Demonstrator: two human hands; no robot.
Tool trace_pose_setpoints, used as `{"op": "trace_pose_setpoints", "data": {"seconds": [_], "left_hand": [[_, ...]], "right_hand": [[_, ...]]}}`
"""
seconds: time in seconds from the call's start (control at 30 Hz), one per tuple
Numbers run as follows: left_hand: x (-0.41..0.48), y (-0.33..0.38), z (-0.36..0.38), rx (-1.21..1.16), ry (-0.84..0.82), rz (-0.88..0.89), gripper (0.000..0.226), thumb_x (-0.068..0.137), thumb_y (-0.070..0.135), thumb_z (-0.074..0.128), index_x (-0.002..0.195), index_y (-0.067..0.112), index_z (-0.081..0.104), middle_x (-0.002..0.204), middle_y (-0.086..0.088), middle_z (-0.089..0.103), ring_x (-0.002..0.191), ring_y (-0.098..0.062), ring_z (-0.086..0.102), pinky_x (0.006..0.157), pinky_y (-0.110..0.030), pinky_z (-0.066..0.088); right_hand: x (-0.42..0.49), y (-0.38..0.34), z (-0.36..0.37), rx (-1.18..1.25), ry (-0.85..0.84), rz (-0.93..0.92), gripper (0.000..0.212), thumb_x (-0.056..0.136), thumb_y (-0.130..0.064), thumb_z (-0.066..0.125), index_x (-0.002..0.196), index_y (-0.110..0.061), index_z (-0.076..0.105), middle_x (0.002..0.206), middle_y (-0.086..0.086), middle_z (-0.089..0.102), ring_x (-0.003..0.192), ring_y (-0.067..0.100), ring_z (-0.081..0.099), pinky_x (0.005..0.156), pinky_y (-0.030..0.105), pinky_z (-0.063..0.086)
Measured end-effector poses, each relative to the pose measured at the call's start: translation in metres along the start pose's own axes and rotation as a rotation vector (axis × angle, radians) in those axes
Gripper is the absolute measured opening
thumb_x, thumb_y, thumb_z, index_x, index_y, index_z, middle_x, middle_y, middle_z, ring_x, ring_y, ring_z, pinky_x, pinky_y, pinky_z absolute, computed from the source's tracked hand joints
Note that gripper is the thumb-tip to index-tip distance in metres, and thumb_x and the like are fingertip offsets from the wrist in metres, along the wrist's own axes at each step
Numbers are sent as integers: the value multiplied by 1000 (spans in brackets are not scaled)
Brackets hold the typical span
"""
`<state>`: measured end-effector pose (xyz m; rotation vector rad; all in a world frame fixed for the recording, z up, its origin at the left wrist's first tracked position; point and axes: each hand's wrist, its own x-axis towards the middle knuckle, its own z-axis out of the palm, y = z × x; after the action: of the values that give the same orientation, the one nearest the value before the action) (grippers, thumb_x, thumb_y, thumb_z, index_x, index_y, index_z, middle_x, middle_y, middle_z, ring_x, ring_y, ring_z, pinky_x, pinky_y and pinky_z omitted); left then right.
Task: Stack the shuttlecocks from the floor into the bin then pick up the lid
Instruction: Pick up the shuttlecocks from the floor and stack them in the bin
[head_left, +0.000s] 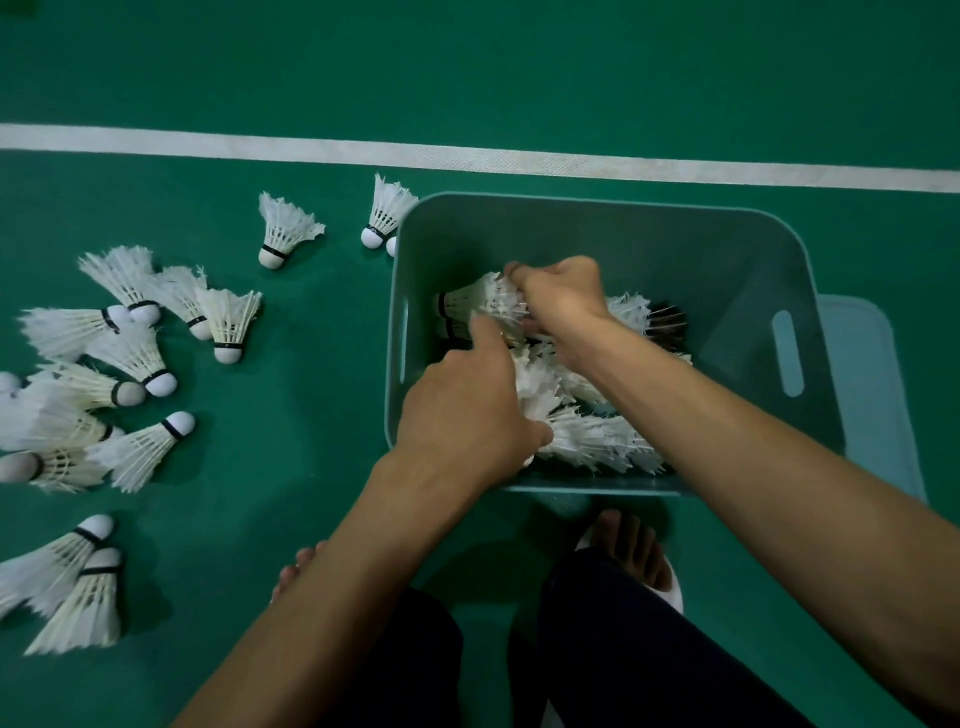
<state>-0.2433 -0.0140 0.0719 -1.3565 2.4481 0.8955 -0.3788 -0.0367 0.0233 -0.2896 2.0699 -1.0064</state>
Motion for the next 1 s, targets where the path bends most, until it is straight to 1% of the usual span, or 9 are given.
{"op": "trace_pose_setpoints", "data": {"seconds": [0.1,0.17,0.27,0.33,0.43,0.5,0.67,0.83,1.0], "left_hand": [[0,-3,-2,-104,45,-48,80,71,43,89,114,13,28,94,-6,55,92,-37,64,69,-37,44],[2,-3,-4,-129,21,-47,79,69,41,91,114,13,32,100,-9,59,94,-36,63,69,-37,45],[4,2,-6,-178,-23,-27,74,68,39,91,115,17,38,113,-8,62,95,-30,61,67,-33,43],[6,5,-6,-236,-33,-17,71,67,39,90,115,19,42,107,-5,61,92,-27,61,57,-29,38],[5,8,-3,-306,-18,-22,82,64,43,93,123,17,42,105,-6,64,93,-26,64,62,-30,43],[4,7,0,-368,20,-33,83,68,43,91,128,17,40,105,-7,69,95,-26,67,72,-33,49],[18,1,1,-316,29,-125,75,86,19,75,138,5,23,116,-17,61,98,-33,63,73,-37,42],[48,0,-7,-250,-139,-244,95,96,11,60,160,-1,-9,142,-27,53,124,-38,57,87,-38,46],[55,-3,-15,-343,-111,-217,55,93,7,55,145,12,37,122,-13,60,101,-31,57,76,-33,40]], "right_hand": [[-8,-2,-24,-42,73,-69,33,94,-28,65,86,4,73,90,17,77,81,29,75,84,49,61],[-27,1,-49,-123,103,-244,20,88,-16,65,90,0,76,93,14,77,80,14,73,77,34,61],[-66,4,-83,-317,-265,-555,23,80,-3,66,96,-16,77,94,-6,76,89,1,68,75,22,56],[-79,10,-94,-619,-438,-615,32,76,-15,68,106,-19,77,107,-10,74,105,3,65,87,23,54],[-77,18,-103,-872,-343,-699,23,83,-24,76,104,-14,77,106,-2,76,103,12,67,91,26,48],[-74,17,-108,-793,-270,-667,11,87,-25,77,85,-14,77,85,-2,76,82,12,70,79,29,50],[-44,11,-92,-582,76,-504,34,90,-20,75,58,-15,64,54,-3,59,52,9,54,58,27,46],[-19,5,-30,-563,47,-428,44,87,-10,72,47,-12,54,45,1,49,47,11,52,53,21,43],[5,2,-15,-238,40,-162,20,89,-8,72,70,-3,68,86,13,76,74,13,71,75,37,60]]}}
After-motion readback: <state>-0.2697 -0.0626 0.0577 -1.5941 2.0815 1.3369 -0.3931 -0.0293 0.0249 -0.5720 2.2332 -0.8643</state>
